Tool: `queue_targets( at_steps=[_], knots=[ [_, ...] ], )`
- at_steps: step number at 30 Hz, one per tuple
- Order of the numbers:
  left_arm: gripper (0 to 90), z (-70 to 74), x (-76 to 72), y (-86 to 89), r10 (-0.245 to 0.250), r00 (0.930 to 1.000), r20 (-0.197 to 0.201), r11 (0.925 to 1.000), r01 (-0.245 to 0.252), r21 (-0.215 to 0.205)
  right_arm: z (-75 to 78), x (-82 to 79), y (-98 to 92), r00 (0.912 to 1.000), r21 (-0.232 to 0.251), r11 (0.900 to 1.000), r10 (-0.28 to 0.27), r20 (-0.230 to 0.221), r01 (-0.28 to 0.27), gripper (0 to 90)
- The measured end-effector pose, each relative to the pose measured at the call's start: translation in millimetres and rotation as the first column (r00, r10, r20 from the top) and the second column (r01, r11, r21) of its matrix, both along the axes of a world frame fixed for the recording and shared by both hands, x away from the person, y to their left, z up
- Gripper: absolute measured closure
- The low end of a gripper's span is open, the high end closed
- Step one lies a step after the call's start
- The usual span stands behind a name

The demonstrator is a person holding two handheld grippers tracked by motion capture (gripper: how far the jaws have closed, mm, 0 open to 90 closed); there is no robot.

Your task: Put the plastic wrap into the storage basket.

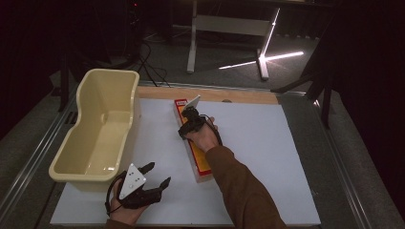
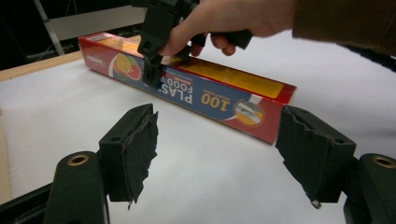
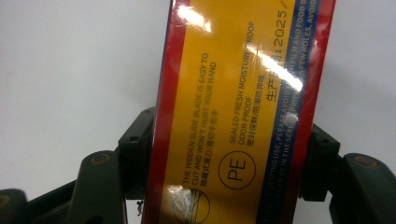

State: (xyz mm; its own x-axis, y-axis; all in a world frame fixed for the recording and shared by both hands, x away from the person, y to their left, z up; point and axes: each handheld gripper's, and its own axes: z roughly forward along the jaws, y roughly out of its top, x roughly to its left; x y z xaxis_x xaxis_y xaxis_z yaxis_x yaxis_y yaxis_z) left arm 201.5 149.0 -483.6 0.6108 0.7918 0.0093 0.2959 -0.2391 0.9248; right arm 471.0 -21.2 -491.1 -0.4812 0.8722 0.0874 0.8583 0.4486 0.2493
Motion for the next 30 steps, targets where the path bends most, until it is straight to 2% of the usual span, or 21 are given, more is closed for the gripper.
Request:
queue_targets(
  at_steps=[5, 8, 11, 13, 17, 21, 22, 26, 29, 30],
  knots=[
    [28.9, -0.4, 0.0, -1.5, -0.002, 1.0000, 0.001, 1.0000, 0.002, 0.001, 1.3, 7.2, -1.2, 0.9968, 0.000, 1.000, -0.009, -0.079, 0.009, 35.8],
    [28.9, -0.3, 0.0, -0.8, -0.002, 1.0000, 0.000, 1.0000, 0.002, 0.000, -5.0, 9.8, 2.4, 0.9933, -0.014, 1.000, -0.002, -0.116, 0.000, 34.1],
    [28.9, -0.1, 0.0, 0.7, 0.000, 1.0000, 0.001, 1.0000, 0.000, -0.005, -2.0, 10.2, 1.8, 0.9922, -0.020, 0.999, -0.029, -0.121, 0.027, 38.7],
    [28.9, -0.3, 0.5, 1.5, 0.003, 1.0000, -0.002, 1.0000, -0.003, -0.004, -0.8, 10.6, -2.0, 0.9900, 0.012, 0.999, -0.036, -0.136, 0.038, 39.6],
    [28.9, -0.2, 0.5, 0.9, 0.005, 1.0000, 0.001, 1.0000, -0.005, -0.003, 0.5, 9.0, -4.0, 0.9870, 0.045, 0.998, -0.033, -0.157, 0.040, 40.1],
    [28.9, -0.2, 0.4, 0.4, 0.005, 1.0000, 0.001, 1.0000, -0.005, -0.003, 5.7, 5.9, -2.7, 0.9863, 0.092, 0.995, -0.022, -0.164, 0.038, 40.2],
    [28.9, -0.3, 0.0, -0.2, 0.005, 1.0000, 0.002, 1.0000, -0.005, -0.003, 12.1, 3.8, -2.1, 0.9874, 0.124, 0.992, -0.013, -0.158, 0.033, 40.2],
    [28.9, -0.3, -0.4, -0.2, 0.004, 1.0000, 0.004, 1.0000, -0.004, -0.001, 20.6, 3.2, -6.0, 0.9861, 0.185, 0.982, -0.017, -0.165, 0.047, 40.1],
    [28.9, -0.5, -0.4, -0.6, 0.004, 1.0000, 0.003, 1.0000, -0.004, -0.002, 25.1, 5.1, -11.7, 0.9820, 0.241, 0.968, -0.029, -0.187, 0.075, 40.1],
    [28.9, -0.5, -0.4, -0.6, 0.004, 1.0000, 0.003, 1.0000, -0.004, -0.002, 25.1, 5.1, -11.7, 0.9820, 0.241, 0.968, -0.029, -0.187, 0.075, 40.1]
  ],
)
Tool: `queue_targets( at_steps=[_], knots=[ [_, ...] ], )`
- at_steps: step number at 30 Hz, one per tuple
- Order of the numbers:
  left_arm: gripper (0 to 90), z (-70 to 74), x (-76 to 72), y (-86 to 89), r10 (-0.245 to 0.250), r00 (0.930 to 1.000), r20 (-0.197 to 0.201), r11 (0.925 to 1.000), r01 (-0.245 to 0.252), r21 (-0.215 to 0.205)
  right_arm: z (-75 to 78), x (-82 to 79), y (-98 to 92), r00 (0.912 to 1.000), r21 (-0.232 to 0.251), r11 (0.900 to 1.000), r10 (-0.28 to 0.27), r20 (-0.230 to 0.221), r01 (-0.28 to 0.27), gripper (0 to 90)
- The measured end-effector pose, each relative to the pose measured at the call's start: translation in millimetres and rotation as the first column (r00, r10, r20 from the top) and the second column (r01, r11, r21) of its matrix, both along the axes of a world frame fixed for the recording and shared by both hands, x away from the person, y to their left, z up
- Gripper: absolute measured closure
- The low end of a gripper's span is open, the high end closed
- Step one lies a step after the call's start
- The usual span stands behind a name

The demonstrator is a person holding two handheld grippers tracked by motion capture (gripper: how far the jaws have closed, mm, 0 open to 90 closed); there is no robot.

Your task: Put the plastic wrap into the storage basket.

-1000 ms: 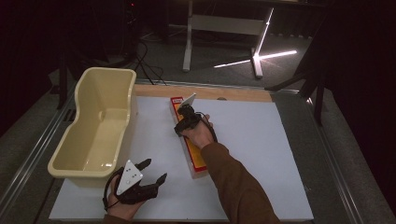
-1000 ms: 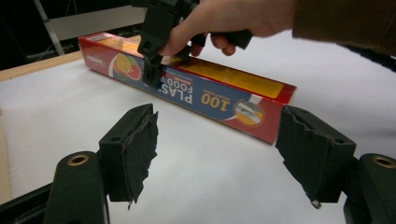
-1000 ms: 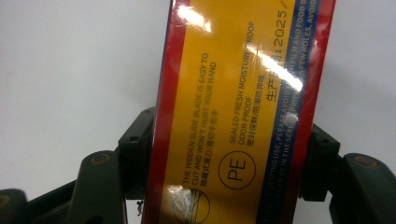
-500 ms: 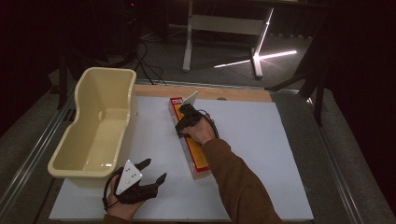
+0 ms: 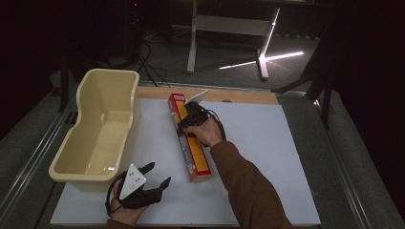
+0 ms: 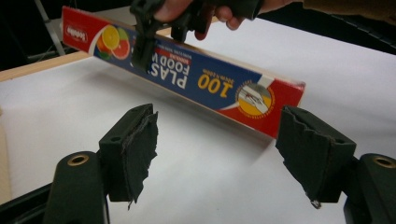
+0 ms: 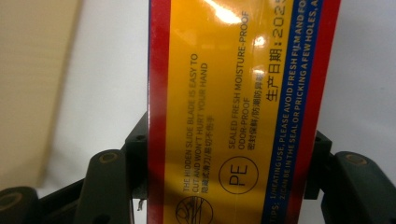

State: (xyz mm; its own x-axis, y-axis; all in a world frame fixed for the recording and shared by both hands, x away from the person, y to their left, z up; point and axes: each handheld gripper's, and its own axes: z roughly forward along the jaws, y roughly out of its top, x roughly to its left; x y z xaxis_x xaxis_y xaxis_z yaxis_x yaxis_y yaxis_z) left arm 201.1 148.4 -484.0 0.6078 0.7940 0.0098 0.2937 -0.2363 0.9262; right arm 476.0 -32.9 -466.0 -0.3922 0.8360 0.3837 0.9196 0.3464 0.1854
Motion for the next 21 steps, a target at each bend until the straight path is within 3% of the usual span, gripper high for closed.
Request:
queue_targets(
  at_steps=[1, 3, 13, 17, 21],
  knots=[
    [28.9, -0.2, 0.3, -0.5, -0.002, 1.0000, 0.000, 1.0000, 0.002, 0.002, 2.7, 1.2, -3.7, 0.9996, 0.048, 0.999, -0.019, -0.020, 0.020, 40.0],
    [28.9, -0.3, 0.2, -1.2, -0.003, 1.0000, 0.000, 1.0000, 0.003, 0.004, 6.2, 1.5, -6.5, 0.9994, 0.092, 0.995, -0.027, -0.022, 0.029, 40.0],
    [28.9, -1.0, -0.2, -3.0, -0.008, 1.0000, 0.001, 1.0000, 0.008, 0.006, 31.8, 1.5, -16.5, 0.9971, 0.205, 0.976, -0.076, 0.000, 0.075, 40.0],
    [28.9, -1.2, -0.1, -3.8, -0.010, 0.9999, 0.000, 0.9999, 0.010, 0.009, 42.1, 1.4, -21.2, 0.9955, 0.284, 0.954, -0.092, -0.021, 0.094, 40.0],
    [28.9, -1.7, -0.6, -5.3, -0.011, 0.9999, 0.003, 0.9999, 0.011, 0.011, 53.9, 1.0, -23.1, 0.9953, 0.336, 0.937, -0.097, -0.010, 0.094, 40.0]
  ],
)
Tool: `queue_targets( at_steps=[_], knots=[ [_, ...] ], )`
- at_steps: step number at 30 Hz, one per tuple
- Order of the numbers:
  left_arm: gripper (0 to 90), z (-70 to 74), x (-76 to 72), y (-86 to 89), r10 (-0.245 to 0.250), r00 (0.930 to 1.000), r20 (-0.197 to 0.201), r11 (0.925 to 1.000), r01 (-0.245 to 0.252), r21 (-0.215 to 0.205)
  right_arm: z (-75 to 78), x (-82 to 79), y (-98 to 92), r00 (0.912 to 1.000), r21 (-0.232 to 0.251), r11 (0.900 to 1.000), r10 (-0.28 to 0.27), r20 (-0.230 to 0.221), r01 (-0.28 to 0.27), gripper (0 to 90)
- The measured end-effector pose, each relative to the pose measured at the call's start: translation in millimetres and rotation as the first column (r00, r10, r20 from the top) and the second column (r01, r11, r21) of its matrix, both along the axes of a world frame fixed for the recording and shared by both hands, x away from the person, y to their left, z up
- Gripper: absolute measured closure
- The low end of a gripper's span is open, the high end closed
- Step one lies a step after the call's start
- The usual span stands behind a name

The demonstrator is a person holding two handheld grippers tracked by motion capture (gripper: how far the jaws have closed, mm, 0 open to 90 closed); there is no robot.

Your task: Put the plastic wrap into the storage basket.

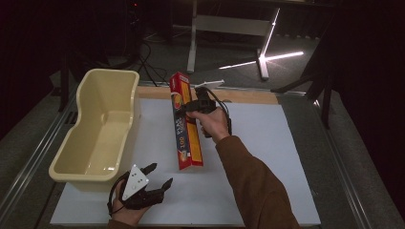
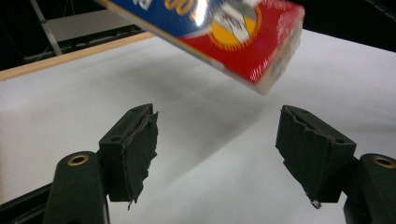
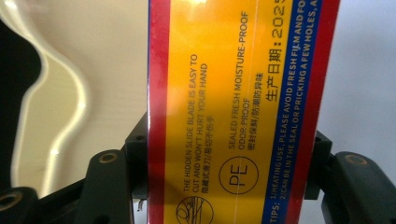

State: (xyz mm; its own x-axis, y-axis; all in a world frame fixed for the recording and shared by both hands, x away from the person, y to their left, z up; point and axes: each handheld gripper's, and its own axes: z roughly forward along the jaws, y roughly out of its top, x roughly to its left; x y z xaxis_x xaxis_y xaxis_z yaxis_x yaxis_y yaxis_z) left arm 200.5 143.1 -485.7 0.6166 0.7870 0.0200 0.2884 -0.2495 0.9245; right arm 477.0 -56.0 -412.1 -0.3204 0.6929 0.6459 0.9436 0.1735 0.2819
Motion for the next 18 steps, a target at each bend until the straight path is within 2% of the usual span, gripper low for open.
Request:
queue_targets(
  at_steps=[11, 18],
  knots=[
    [28.7, -0.3, -0.4, -1.4, -0.001, 1.0000, 0.004, 1.0000, 0.001, -0.005, 23.9, -2.5, 2.0, 0.9997, 0.111, 0.994, -0.018, 0.017, 0.016, 40.0],
    [28.8, -0.1, -1.2, -1.7, -0.004, 1.0000, 0.007, 1.0000, 0.004, -0.004, 37.8, -4.4, 5.4, 0.9987, 0.190, 0.981, -0.047, 0.020, 0.042, 39.9]
  ],
)
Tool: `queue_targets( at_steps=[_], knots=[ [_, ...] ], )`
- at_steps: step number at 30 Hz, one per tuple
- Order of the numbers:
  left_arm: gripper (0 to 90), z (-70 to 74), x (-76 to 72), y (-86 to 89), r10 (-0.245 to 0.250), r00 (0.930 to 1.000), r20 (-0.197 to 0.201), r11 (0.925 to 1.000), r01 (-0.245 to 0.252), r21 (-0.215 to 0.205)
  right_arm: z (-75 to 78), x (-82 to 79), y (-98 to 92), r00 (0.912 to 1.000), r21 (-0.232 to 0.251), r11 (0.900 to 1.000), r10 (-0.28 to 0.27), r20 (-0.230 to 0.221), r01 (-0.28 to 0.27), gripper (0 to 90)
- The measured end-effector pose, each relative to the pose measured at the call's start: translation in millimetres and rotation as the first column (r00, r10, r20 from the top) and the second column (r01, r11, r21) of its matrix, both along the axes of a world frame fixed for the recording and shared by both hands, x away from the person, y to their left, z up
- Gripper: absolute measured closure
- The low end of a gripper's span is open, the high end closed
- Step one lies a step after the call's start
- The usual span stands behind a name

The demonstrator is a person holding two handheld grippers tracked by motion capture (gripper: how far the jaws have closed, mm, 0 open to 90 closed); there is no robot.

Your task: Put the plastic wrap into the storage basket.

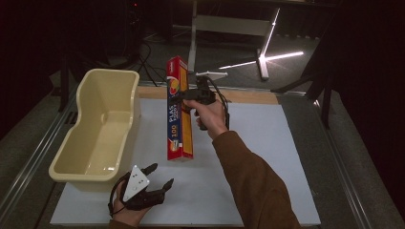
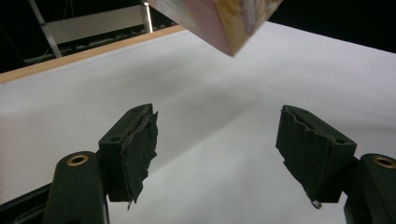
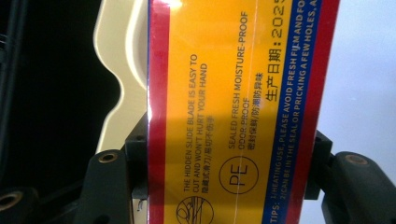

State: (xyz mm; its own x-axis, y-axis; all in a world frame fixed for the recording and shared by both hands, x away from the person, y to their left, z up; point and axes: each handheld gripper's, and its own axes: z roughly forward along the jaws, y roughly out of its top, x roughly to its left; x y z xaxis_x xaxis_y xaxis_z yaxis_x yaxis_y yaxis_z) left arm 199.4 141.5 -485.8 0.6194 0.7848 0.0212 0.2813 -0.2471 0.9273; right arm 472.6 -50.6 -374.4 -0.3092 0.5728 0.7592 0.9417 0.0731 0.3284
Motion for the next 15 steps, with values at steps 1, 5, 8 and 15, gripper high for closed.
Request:
queue_targets(
  at_steps=[1, 5, 8, 15],
  knots=[
    [28.7, 0.1, -0.2, -0.1, 0.000, 1.0000, 0.002, 1.0000, 0.000, 0.001, 1.7, -0.2, 0.7, 1.0000, 0.007, 1.000, -0.003, 0.000, 0.003, 39.9],
    [28.6, 0.4, -1.0, -0.4, 0.009, 0.9999, 0.013, 1.0000, -0.009, -0.001, 9.1, -2.0, 5.8, 0.9999, 0.030, 0.999, -0.014, 0.005, 0.014, 39.9],
    [28.6, 0.7, -1.4, -0.9, 0.004, 0.9999, 0.015, 0.9999, -0.004, 0.014, 15.1, -3.0, 10.4, 0.9998, 0.055, 0.998, -0.018, 0.009, 0.017, 39.9],
    [28.6, 0.4, -2.4, -1.4, 0.006, 0.9998, 0.020, 1.0000, -0.006, 0.006, 26.4, -5.3, 17.1, 0.9988, 0.105, 0.993, -0.047, 0.009, 0.046, 39.9]
  ],
)
